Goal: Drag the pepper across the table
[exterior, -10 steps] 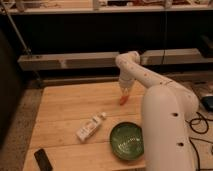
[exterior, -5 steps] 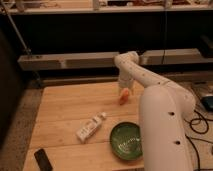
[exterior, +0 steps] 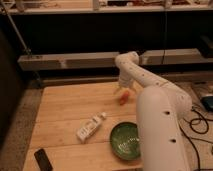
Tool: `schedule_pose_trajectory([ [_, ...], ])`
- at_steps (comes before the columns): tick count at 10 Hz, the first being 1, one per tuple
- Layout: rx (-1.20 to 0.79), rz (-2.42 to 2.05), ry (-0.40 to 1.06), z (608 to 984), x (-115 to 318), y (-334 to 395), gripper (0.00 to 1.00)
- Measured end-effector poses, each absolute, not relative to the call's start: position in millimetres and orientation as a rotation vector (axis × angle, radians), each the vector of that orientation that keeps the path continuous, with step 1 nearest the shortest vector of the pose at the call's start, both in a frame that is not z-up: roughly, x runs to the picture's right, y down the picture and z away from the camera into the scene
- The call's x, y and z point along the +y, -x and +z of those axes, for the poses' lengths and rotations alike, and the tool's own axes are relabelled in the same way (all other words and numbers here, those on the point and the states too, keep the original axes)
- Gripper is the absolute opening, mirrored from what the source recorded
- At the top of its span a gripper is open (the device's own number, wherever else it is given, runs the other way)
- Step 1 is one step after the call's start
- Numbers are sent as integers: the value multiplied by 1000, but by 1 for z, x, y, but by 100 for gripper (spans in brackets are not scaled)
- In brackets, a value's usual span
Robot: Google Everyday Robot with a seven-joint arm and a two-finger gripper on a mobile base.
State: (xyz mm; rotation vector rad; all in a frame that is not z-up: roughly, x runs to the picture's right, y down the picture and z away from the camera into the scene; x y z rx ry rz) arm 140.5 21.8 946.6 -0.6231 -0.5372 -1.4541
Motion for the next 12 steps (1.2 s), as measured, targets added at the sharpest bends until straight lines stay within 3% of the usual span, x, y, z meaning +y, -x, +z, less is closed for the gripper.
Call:
schedule_pose_trajectory([
  [5, -547, -1444, 618, 958, 26, -144, 80],
  [6, -550, -1445, 621, 961, 27, -143, 75],
  [7, -553, -1445, 622, 963, 28, -143, 69],
  [12, -582, -1427, 651, 976, 40, -147, 16],
])
